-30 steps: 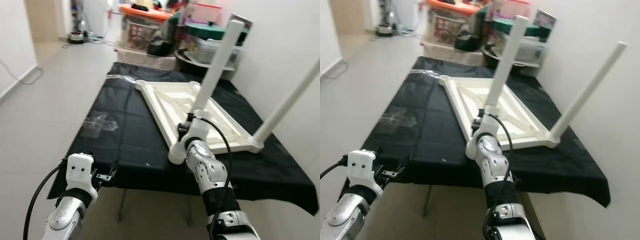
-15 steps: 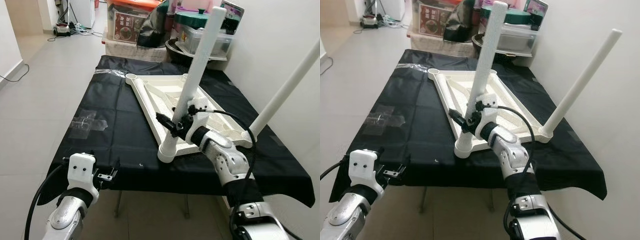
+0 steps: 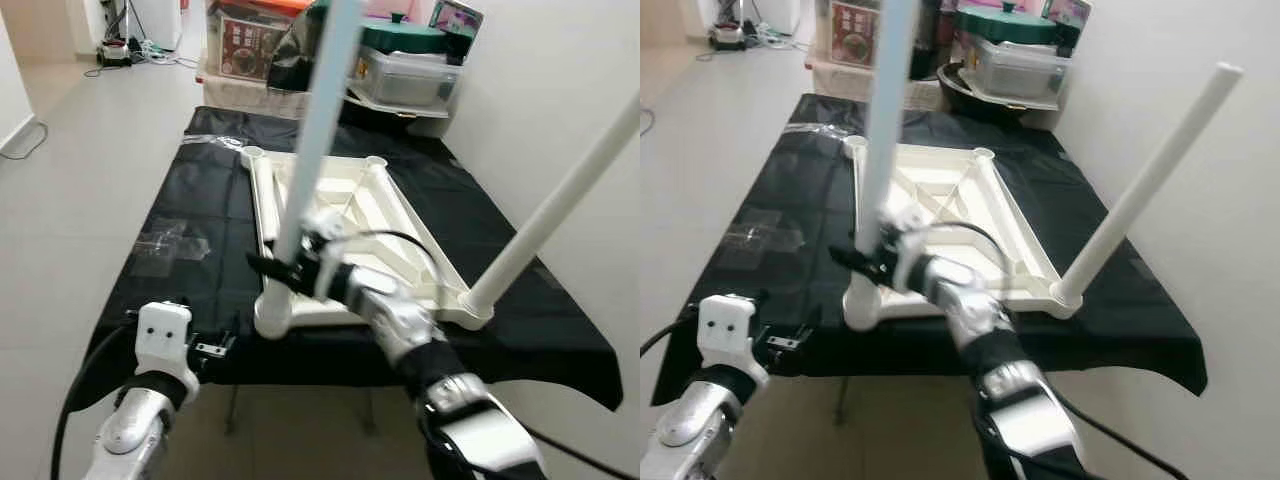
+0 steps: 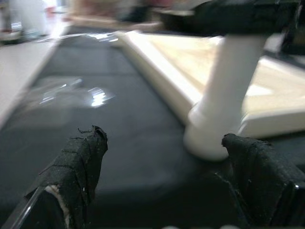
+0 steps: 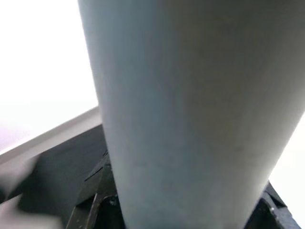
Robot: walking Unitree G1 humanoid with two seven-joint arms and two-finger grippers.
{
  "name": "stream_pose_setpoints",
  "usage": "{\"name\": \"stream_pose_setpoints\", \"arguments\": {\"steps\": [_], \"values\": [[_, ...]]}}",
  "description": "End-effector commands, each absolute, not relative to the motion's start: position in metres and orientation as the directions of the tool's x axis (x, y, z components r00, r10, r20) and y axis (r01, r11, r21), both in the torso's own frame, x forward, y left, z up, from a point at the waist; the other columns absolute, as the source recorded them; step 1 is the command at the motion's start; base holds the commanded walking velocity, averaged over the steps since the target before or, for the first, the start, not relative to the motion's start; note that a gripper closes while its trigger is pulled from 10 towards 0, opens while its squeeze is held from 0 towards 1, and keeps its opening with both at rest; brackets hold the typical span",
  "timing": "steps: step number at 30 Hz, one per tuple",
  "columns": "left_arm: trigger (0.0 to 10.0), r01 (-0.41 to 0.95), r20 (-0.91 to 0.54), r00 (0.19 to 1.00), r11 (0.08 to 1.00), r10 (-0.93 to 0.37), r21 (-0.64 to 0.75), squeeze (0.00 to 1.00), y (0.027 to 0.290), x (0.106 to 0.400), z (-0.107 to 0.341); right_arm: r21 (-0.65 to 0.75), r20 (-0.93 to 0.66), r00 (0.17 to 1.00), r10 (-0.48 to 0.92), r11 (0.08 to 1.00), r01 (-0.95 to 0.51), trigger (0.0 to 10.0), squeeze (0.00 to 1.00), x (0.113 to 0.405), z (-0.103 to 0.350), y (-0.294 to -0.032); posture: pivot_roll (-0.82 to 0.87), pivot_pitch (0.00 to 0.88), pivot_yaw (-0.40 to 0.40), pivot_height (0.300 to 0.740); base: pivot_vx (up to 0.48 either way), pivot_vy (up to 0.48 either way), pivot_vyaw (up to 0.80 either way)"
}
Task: Building children table
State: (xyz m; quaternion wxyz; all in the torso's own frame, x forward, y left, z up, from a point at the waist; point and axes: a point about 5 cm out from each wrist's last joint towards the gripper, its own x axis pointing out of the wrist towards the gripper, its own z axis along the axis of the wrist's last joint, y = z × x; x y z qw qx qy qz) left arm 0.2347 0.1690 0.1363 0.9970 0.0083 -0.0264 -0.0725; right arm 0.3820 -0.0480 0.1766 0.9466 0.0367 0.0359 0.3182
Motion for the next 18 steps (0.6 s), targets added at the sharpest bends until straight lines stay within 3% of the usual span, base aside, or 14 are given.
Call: {"name": "stream_pose_setpoints", "arguments": {"steps": [1,2,3,4,5,10,11,12,13,14,15,16,17,18], "values": [[10.0,0.140,0.045,0.989,0.990,-0.140,0.016,0.00,0.169,0.232,0.134,0.063,-0.218,0.972,0.088,0.995,-0.076,0.0,0.00,0.392,0.152,-0.117,0.19,0.000,-0.203,0.740,0.000,0.000,0.00],[10.0,0.140,0.045,0.989,0.990,-0.140,0.016,0.00,0.169,0.232,0.134,0.063,-0.218,0.972,0.088,0.995,-0.076,0.0,0.00,0.392,0.152,-0.117,0.19,0.000,-0.203,0.740,0.000,0.000,0.00],[10.0,0.140,0.043,0.989,0.990,-0.141,0.016,0.00,0.169,0.232,0.133,0.052,-0.255,0.963,-0.085,0.993,0.102,0.0,0.00,0.387,0.143,-0.137,0.19,0.000,-0.202,0.740,0.000,0.000,0.00],[10.0,0.140,0.043,0.989,0.990,-0.141,0.016,0.00,0.169,0.232,0.133,0.052,-0.255,0.963,-0.085,0.993,0.102,0.0,0.00,0.387,0.143,-0.137,0.19,0.000,-0.202,0.740,0.000,0.000,0.00],[10.0,0.142,0.041,0.989,0.990,-0.142,0.016,0.00,0.168,0.231,0.133,0.049,-0.274,0.945,-0.178,0.979,0.199,0.0,0.00,0.378,0.135,-0.148,0.19,0.000,-0.198,0.740,0.000,0.000,0.00],[10.0,0.143,0.038,0.989,0.990,-0.143,0.015,0.00,0.168,0.231,0.132,0.058,-0.281,0.945,-0.168,0.980,0.191,0.0,0.00,0.367,0.130,-0.146,0.19,0.000,-0.198,0.740,0.000,0.000,0.00],[10.0,0.146,0.035,0.989,0.989,-0.146,0.014,0.00,0.167,0.231,0.131,0.084,-0.294,0.954,-0.055,0.993,0.084,0.0,0.00,0.357,0.128,-0.130,0.17,0.000,-0.183,0.740,0.000,0.000,0.00],[10.0,0.152,0.032,0.988,0.988,-0.152,0.013,0.00,0.166,0.232,0.130,0.140,-0.222,0.967,0.125,0.986,-0.095,10.0,0.00,0.348,0.137,-0.108,0.16,0.000,-0.175,0.740,0.000,0.000,0.00],[10.0,0.152,0.032,0.988,0.988,-0.152,0.013,0.00,0.166,0.232,0.130,0.140,-0.222,0.967,0.125,0.986,-0.095,10.0,0.00,0.348,0.137,-0.108,0.16,0.000,-0.175,0.740,0.000,0.000,0.00],[10.0,0.156,0.029,0.987,0.988,-0.157,0.012,0.00,0.165,0.232,0.129,0.169,-0.163,0.955,0.248,0.961,-0.221,10.0,0.00,0.342,0.144,-0.093,0.15,0.000,-0.171,0.740,0.000,0.000,0.00],[10.0,0.160,0.028,0.987,0.987,-0.161,0.012,0.00,0.164,0.233,0.129,0.171,-0.103,0.940,0.326,0.936,-0.306,10.0,1.00,0.341,0.153,-0.085,0.16,0.000,-0.172,0.740,0.000,0.000,0.00],[10.0,0.160,0.028,0.987,0.987,-0.161,0.012,0.00,0.164,0.233,0.129,0.171,-0.103,0.940,0.326,0.936,-0.306,10.0,1.00,0.341,0.153,-0.085,0.16,0.000,-0.172,0.740,0.000,0.000,0.00],[10.0,0.162,0.030,0.986,0.987,-0.162,0.012,0.00,0.163,0.234,0.129,0.189,-0.066,0.900,0.431,0.891,-0.413,10.0,1.00,0.342,0.161,-0.080,0.16,0.000,-0.180,0.740,0.000,0.000,0.00],[10.0,0.160,0.033,0.987,0.987,-0.160,0.013,0.00,0.164,0.235,0.130,0.187,-0.035,0.854,0.519,0.843,-0.505,10.0,0.42,0.343,0.170,-0.078,0.16,0.000,-0.182,0.740,0.000,0.000,0.00]]}}
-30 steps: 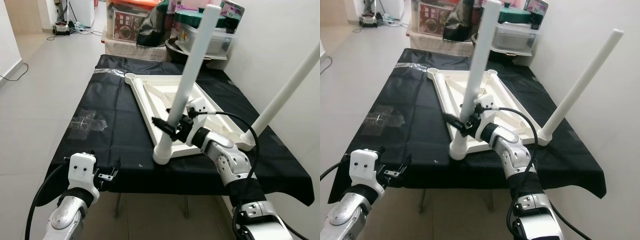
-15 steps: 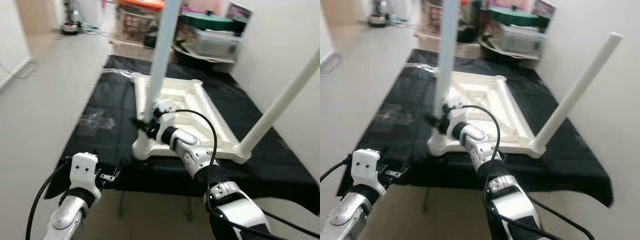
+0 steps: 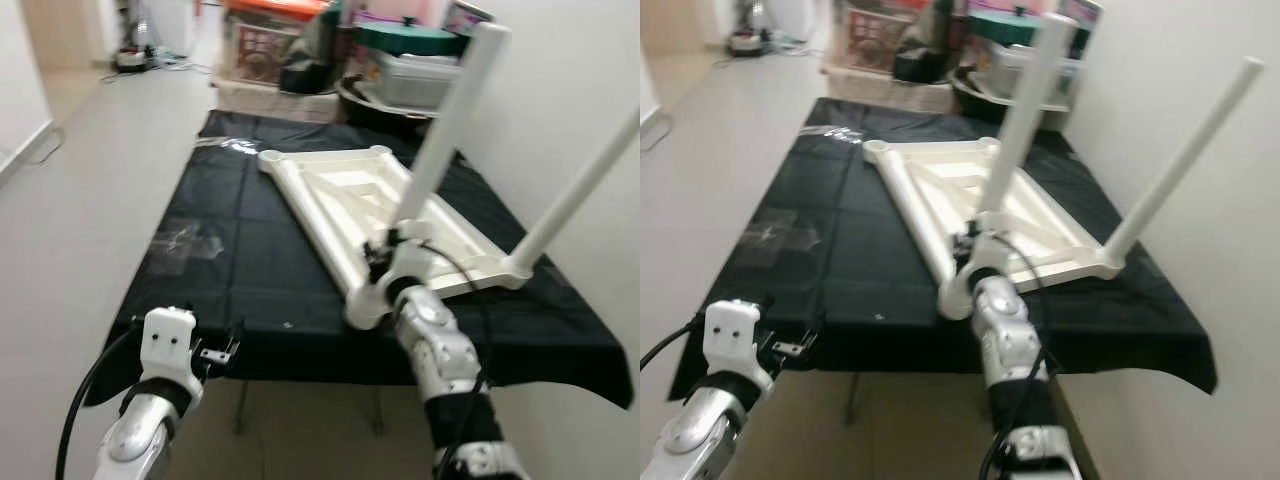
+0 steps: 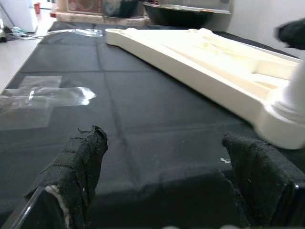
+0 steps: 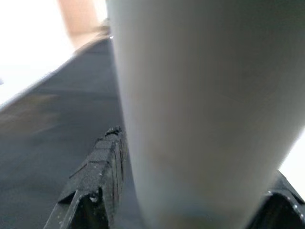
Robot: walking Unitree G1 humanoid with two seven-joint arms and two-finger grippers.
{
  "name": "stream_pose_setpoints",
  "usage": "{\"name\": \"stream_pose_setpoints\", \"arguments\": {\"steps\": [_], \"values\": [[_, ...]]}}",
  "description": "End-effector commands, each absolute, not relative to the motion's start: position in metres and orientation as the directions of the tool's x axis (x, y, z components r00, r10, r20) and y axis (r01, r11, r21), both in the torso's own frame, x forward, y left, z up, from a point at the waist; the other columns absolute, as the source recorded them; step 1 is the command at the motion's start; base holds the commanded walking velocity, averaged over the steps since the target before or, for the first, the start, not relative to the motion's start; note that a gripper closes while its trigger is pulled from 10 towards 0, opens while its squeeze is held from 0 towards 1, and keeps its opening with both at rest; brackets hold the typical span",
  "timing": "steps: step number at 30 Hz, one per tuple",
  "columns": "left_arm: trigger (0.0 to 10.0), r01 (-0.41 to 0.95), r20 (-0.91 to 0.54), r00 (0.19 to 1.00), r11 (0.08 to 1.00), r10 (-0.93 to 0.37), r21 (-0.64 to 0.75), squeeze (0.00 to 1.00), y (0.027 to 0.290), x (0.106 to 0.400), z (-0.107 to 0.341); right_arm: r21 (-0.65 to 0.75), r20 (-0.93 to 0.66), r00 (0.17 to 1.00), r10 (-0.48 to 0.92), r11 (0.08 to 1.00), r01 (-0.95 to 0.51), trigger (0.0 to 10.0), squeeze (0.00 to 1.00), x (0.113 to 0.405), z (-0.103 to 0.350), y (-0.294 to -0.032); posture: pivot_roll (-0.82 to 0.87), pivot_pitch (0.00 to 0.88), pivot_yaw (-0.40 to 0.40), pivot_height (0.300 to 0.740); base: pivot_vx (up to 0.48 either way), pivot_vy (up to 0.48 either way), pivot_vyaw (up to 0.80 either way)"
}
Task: Building children table
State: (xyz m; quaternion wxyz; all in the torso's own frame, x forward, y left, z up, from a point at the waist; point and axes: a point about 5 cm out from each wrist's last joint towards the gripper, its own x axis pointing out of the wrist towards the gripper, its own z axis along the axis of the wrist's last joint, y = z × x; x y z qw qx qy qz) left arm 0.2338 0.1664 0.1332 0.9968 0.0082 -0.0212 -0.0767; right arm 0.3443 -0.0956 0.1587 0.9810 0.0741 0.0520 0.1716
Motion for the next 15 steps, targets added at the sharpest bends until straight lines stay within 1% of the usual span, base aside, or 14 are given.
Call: {"name": "stream_pose_setpoints", "arguments": {"steps": [1,2,3,4,5,6,7,8,9,11,13,14,15], "values": [[10.0,0.156,0.036,0.987,0.988,-0.156,0.012,0.00,0.165,0.235,0.130,0.178,-0.001,0.794,0.608,0.781,-0.599,10.0,0.00,0.343,0.178,-0.077,0.16,0.000,-0.182,0.740,0.000,0.000,0.00],[10.0,0.156,0.036,0.987,0.988,-0.156,0.012,0.00,0.165,0.235,0.130,0.178,-0.001,0.794,0.608,0.781,-0.599,10.0,0.00,0.343,0.178,-0.077,0.16,0.000,-0.182,0.740,0.000,0.000,0.00],[10.0,0.152,0.039,0.987,0.988,-0.153,0.012,0.00,0.166,0.235,0.131,0.128,0.046,0.714,0.699,0.704,-0.698,10.0,0.00,0.342,0.187,-0.077,0.17,0.000,-0.192,0.740,0.000,0.000,0.00],[10.0,0.152,0.039,0.987,0.988,-0.153,0.012,0.00,0.166,0.235,0.131,0.128,0.046,0.714,0.699,0.704,-0.698,10.0,0.00,0.342,0.187,-0.077,0.17,0.000,-0.192,0.740,0.000,0.000,0.00],[10.0,0.150,0.040,0.988,0.989,-0.151,0.012,0.00,0.166,0.235,0.131,0.089,0.067,0.669,0.740,0.663,-0.743,10.0,0.00,0.340,0.193,-0.079,0.17,0.000,-0.192,0.740,0.000,0.000,0.00],[10.0,0.150,0.040,0.988,0.989,-0.151,0.012,0.00,0.166,0.235,0.131,0.089,0.067,0.669,0.740,0.663,-0.743,10.0,0.00,0.340,0.193,-0.079,0.17,0.000,-0.192,0.740,0.000,0.000,0.00],[10.0,0.147,0.042,0.988,0.989,-0.148,0.013,0.00,0.167,0.235,0.131,0.039,0.072,0.607,0.792,0.606,-0.795,10.0,0.00,0.339,0.197,-0.080,0.18,0.000,-0.198,0.740,0.000,0.000,0.00],[10.0,0.145,0.045,0.988,0.989,-0.146,0.014,0.00,0.167,0.235,0.131,0.004,0.052,0.542,0.839,0.543,-0.840,10.0,0.00,0.339,0.197,-0.081,0.19,0.000,-0.207,0.740,0.000,0.000,0.00],[10.0,0.145,0.045,0.988,0.989,-0.146,0.014,0.00,0.167,0.235,0.131,0.004,0.052,0.542,0.839,0.543,-0.840,10.0,0.00,0.339,0.197,-0.081,0.19,0.000,-0.207,0.740,0.000,0.000,0.00],[10.0,0.142,0.050,0.989,0.990,-0.142,0.014,0.00,0.167,0.236,0.133,-0.055,-0.009,0.465,0.886,0.463,-0.884,10.0,0.00,0.343,0.191,-0.079,0.19,0.000,-0.209,0.740,0.000,0.000,0.00],[10.0,0.142,0.050,0.989,0.990,-0.142,0.014,0.00,0.167,0.236,0.133,-0.055,-0.009,0.465,0.886,0.463,-0.884,10.0,0.00,0.343,0.191,-0.079,0.19,0.000,-0.209,0.740,0.000,0.000,0.00],[10.0,0.141,0.052,0.989,0.990,-0.141,0.015,0.00,0.167,0.236,0.133,-0.056,-0.035,0.445,0.895,0.443,-0.895,10.0,0.00,0.345,0.188,-0.075,0.20,0.000,-0.218,0.740,0.000,0.000,0.00],[10.0,0.141,0.052,0.989,0.990,-0.141,0.015,0.00,0.167,0.236,0.133,-0.056,-0.035,0.445,0.895,0.443,-0.895,10.0,0.00,0.345,0.188,-0.075,0.20,0.000,-0.218,0.740,0.000,0.000,0.00]]}}
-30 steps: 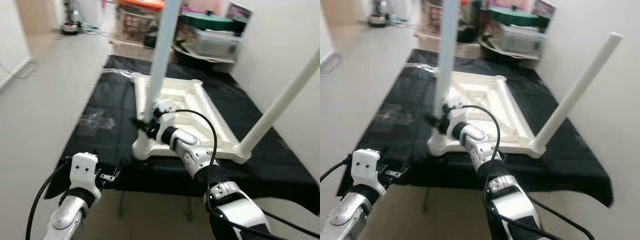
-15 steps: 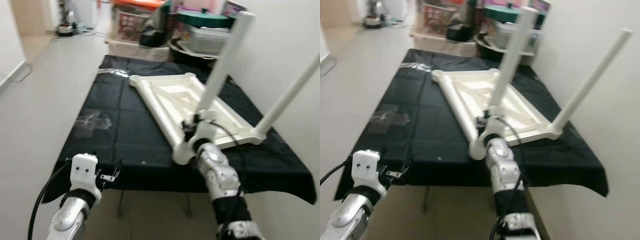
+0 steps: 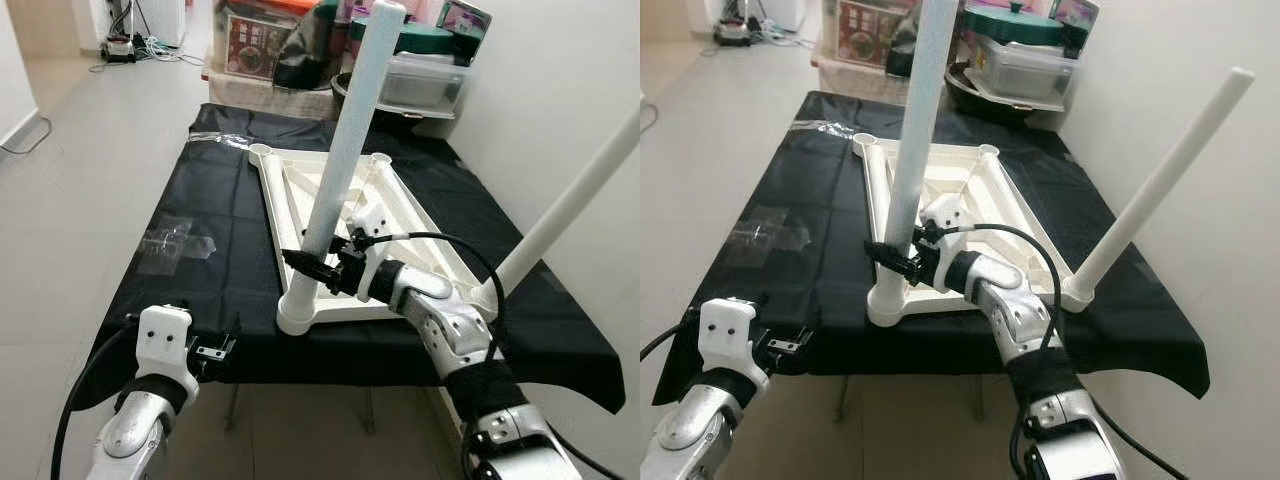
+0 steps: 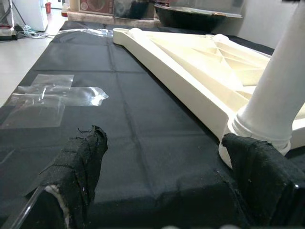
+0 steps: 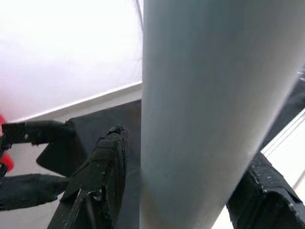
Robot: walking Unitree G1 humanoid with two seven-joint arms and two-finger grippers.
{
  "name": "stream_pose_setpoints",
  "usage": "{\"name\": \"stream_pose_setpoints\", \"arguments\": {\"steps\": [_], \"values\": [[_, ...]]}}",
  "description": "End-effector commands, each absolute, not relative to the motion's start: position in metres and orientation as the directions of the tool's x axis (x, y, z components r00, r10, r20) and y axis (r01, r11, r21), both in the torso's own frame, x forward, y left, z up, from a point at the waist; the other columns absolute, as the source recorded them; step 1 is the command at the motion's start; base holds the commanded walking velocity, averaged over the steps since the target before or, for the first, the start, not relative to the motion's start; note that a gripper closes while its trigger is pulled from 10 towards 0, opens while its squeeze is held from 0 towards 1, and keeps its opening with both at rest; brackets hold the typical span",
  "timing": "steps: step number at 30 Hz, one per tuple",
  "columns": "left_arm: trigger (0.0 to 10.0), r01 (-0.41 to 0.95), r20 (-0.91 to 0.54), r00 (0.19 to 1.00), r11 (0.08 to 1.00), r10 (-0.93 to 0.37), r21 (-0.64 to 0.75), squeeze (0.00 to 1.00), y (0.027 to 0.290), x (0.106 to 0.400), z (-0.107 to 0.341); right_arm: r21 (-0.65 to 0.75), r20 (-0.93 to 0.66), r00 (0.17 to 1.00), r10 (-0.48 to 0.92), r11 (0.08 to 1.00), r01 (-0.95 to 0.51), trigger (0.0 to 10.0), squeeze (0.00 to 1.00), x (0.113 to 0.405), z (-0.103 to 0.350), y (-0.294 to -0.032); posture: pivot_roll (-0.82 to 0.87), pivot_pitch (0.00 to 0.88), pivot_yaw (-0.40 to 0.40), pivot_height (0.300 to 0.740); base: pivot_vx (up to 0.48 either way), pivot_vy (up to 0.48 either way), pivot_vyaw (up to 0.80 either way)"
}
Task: Building children table
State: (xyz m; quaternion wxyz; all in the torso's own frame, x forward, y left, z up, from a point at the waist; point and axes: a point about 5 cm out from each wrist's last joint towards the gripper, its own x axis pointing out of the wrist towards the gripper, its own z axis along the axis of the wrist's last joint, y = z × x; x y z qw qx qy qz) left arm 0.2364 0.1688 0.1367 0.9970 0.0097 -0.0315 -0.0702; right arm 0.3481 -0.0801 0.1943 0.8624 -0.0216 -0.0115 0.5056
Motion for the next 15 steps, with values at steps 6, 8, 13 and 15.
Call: {"name": "stream_pose_setpoints", "arguments": {"steps": [6,8,13,15], "values": [[10.0,0.133,0.057,0.989,0.991,-0.134,0.023,0.00,0.168,0.236,0.133,-0.040,-0.086,0.605,0.792,0.604,-0.796,0.0,0.00,0.369,0.180,-0.062,0.22,0.000,-0.229,0.740,0.000,0.000,0.00],[10.0,0.133,0.057,0.989,0.991,-0.134,0.023,0.00,0.168,0.236,0.133,-0.040,-0.086,0.605,0.792,0.604,-0.796,0.0,0.00,0.369,0.180,-0.062,0.22,0.000,-0.229,0.740,0.000,0.000,0.00],[10.0,0.135,0.053,0.989,0.991,-0.136,0.025,0.00,0.167,0.236,0.132,0.013,-0.154,0.898,0.413,0.909,-0.416,0.0,0.00,0.391,0.172,-0.092,0.20,0.000,-0.215,0.740,0.000,0.000,0.00],[10.0,0.141,0.048,0.989,0.990,-0.142,0.024,0.00,0.166,0.236,0.131,0.058,-0.269,0.958,-0.101,0.991,0.121,0.0,0.00,0.385,0.146,-0.144,0.19,0.000,-0.207,0.740,0.000,0.000,0.00]]}}
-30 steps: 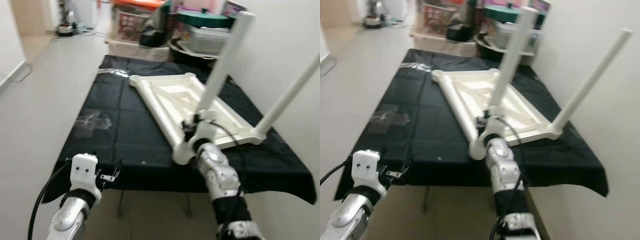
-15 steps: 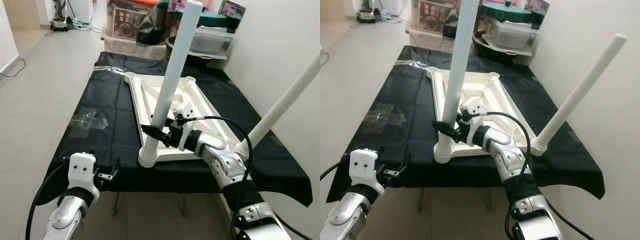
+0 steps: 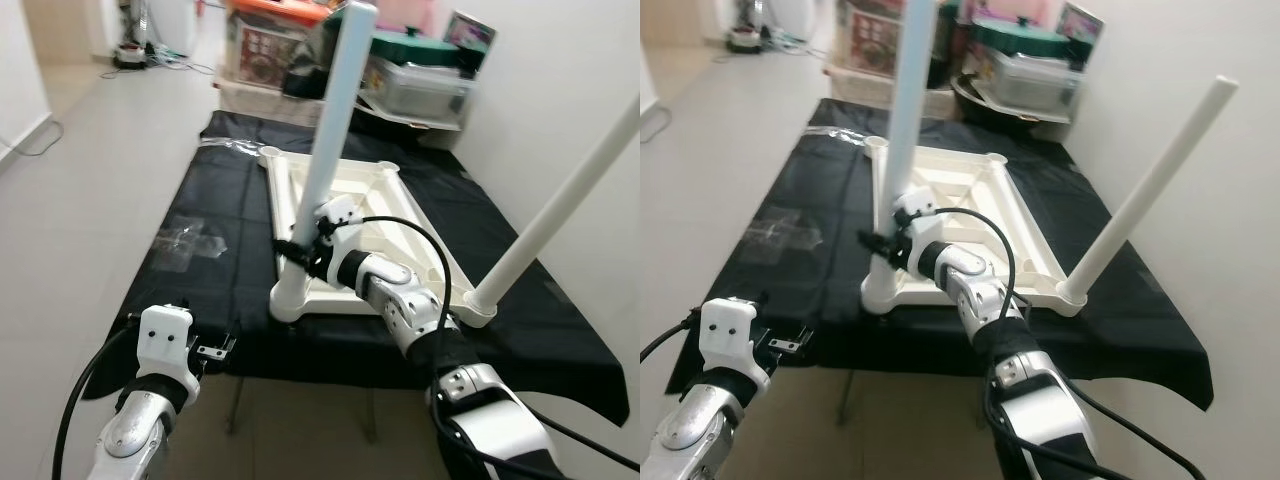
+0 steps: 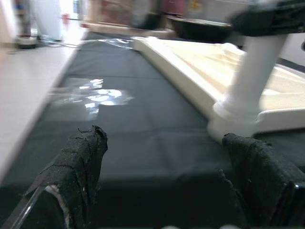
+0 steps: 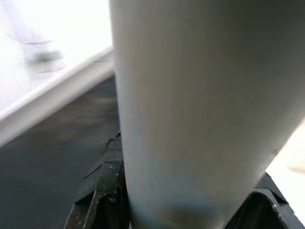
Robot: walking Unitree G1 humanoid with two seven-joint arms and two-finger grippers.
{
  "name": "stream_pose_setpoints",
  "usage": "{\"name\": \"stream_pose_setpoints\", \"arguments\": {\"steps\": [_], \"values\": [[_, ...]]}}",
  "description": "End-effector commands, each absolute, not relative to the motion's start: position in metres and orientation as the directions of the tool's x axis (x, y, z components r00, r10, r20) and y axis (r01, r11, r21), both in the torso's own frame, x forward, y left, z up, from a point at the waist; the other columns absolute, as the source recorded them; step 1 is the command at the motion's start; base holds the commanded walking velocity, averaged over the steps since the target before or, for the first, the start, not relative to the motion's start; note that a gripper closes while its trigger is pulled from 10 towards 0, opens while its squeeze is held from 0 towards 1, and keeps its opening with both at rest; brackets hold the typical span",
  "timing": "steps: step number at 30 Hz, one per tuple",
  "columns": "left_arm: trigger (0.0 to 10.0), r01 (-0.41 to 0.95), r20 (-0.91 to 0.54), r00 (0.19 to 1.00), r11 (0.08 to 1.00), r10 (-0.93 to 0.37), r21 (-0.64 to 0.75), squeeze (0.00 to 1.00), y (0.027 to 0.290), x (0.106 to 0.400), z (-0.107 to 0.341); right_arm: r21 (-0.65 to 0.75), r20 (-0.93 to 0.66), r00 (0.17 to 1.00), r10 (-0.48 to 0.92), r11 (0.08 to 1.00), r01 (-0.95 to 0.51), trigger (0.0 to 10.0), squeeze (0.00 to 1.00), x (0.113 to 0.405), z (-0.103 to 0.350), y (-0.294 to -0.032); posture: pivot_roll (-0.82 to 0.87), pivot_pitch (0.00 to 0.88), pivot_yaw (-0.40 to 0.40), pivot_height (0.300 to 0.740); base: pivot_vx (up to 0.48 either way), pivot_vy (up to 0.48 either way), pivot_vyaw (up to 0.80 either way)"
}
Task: Building children table
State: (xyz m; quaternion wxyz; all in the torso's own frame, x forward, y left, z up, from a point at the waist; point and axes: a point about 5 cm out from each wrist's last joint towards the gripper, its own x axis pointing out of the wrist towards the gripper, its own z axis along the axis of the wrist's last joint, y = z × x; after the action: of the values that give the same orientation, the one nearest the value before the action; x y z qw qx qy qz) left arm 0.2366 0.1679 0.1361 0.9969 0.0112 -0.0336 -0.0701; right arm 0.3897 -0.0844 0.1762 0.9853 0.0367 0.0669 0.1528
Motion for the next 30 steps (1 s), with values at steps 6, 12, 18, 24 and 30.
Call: {"name": "stream_pose_setpoints", "arguments": {"steps": [6,12,18,24,30], "values": [[10.0,0.145,0.038,0.989,0.989,-0.146,0.024,0.00,0.166,0.234,0.129,0.177,-0.324,0.946,-0.031,0.980,0.092,8.4,0.00,0.348,0.130,-0.130,0.17,0.000,-0.191,0.740,0.000,0.000,0.00],[10.0,0.155,0.030,0.987,0.988,-0.156,0.022,0.00,0.166,0.233,0.127,0.198,-0.020,0.970,0.241,0.952,-0.233,10.0,1.00,0.337,0.171,-0.112,0.15,0.000,-0.178,0.740,0.000,0.000,0.00],[10.0,0.162,0.033,0.986,0.987,-0.162,0.021,0.00,0.164,0.235,0.127,0.120,0.058,0.796,0.602,0.788,-0.604,10.0,0.00,0.330,0.201,-0.099,0.14,0.000,-0.174,0.740,0.000,0.000,0.00],[10.0,0.154,0.042,0.987,0.988,-0.155,0.026,0.00,0.165,0.236,0.129,-0.130,-0.009,0.566,0.825,0.560,-0.818,10.0,0.00,0.333,0.198,-0.103,0.17,0.000,-0.197,0.740,0.000,0.000,0.00],[10.0,0.150,0.046,0.987,0.988,-0.151,0.027,0.00,0.165,0.237,0.130,-0.170,-0.097,0.455,0.885,0.435,-0.884,10.0,0.00,0.337,0.187,-0.100,0.18,0.000,-0.200,0.740,0.000,0.000,0.00]]}}
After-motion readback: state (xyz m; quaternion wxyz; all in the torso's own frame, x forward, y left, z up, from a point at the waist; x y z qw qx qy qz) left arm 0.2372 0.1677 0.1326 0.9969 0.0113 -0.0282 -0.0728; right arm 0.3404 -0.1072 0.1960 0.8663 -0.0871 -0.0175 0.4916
